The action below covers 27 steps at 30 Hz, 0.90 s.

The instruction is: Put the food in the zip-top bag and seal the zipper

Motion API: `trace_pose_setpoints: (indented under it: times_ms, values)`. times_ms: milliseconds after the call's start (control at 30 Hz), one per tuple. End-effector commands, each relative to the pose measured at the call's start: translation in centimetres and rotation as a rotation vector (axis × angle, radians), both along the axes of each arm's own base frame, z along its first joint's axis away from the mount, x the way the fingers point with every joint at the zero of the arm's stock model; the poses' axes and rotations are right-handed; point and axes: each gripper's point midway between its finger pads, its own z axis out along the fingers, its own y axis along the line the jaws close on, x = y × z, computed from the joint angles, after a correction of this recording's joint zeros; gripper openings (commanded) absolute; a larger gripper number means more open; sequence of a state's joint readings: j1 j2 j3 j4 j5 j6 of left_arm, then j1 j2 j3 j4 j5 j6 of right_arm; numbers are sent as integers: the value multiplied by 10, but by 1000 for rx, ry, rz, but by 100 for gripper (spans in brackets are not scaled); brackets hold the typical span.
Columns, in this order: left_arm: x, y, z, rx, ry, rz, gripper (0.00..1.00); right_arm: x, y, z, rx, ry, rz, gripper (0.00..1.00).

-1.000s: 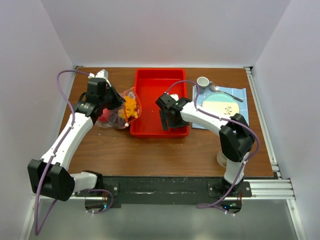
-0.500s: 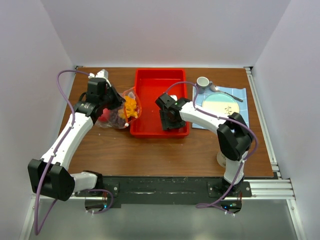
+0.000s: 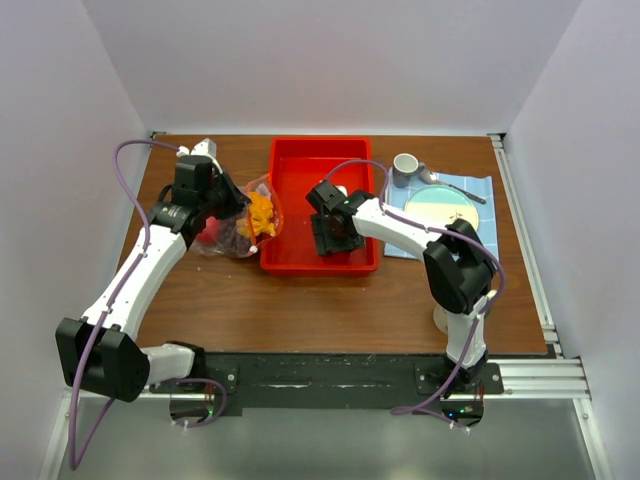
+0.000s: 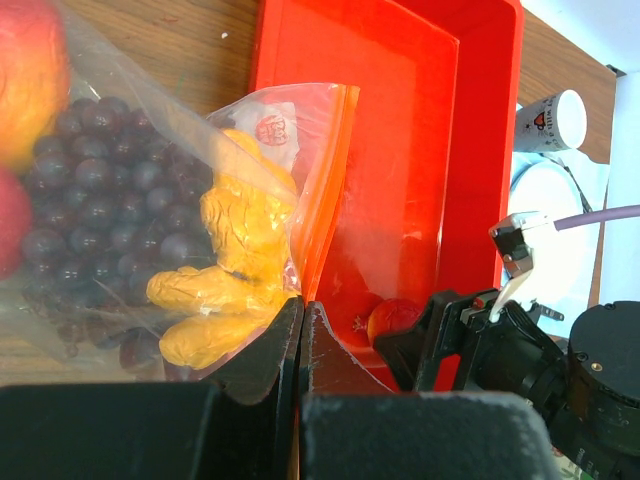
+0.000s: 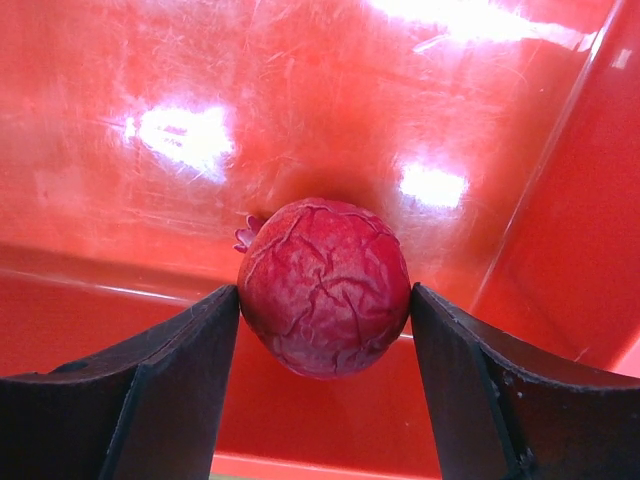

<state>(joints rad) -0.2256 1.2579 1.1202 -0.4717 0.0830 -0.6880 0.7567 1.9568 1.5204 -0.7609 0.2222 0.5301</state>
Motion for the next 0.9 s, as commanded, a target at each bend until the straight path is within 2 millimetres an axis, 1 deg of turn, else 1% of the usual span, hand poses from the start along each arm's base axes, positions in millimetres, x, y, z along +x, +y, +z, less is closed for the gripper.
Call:
trace_pose_setpoints:
  times_ms: [0, 33, 100, 133, 167, 233, 267, 300, 367, 400, 433, 467, 533, 567, 600, 700, 733, 767, 800, 833, 867]
  values:
    - [8, -4, 19, -21, -70, -11, 0, 10, 7, 0, 20, -18, 16, 71]
    - [8, -4, 19, -20, -68, -11, 0, 10, 8, -1, 20, -17, 19, 70]
    - [8, -3, 19, -19, -67, -10, 0, 11, 8, -3, 21, -9, 24, 67]
    - [8, -3, 19, -18, -67, -7, 0, 13, 8, -2, 22, -11, 24, 62]
    - [8, -3, 18, -16, -66, -8, 0, 14, 8, 1, 29, -17, 23, 50]
    - [8, -2, 19, -15, -67, -6, 0, 24, 9, 21, 64, -64, 15, 40]
    - [8, -2, 19, -14, -67, -4, 0, 28, 11, 30, 80, -85, 13, 33]
    - [8, -2, 20, -15, -68, -6, 0, 32, 10, 45, 100, -113, 9, 30]
    - [9, -2, 19, -14, -68, -1, 0, 41, 20, 68, 156, -160, 12, 28]
    - [9, -2, 19, -15, -68, 0, 0, 42, 26, 79, 189, -174, 23, 28]
    - [9, -2, 19, -16, -68, -1, 0, 43, 36, 93, 247, -185, 38, 28]
    - [10, -2, 19, -17, -67, -1, 0, 49, 45, 104, 295, -219, 45, 28]
    - [11, -3, 19, -18, -67, -2, 0, 55, 61, 123, 379, -249, 52, 28]
    - [11, -3, 21, -18, -72, -4, 0, 56, 73, 131, 437, -252, 72, 28]
    - [12, -3, 21, -17, -71, -3, 0, 58, 80, 137, 467, -253, 71, 28]
    - [12, -3, 24, -16, -79, -1, 0, 75, 104, 168, 584, -313, 77, 28]
    - [13, -3, 24, -17, -79, -2, 0, 78, 112, 174, 613, -322, 82, 28]
    - [13, -3, 23, -16, -77, -2, 0, 84, 120, 167, 626, -313, 82, 28]
    - [14, -3, 24, -17, -80, -2, 0, 82, 130, 170, 662, -297, 93, 28]
    - [13, -4, 25, -20, -79, -4, 0, 86, 138, 182, 691, -313, 98, 28]
    - [14, -4, 26, -21, -82, -4, 0, 87, 148, 175, 701, -300, 101, 28]
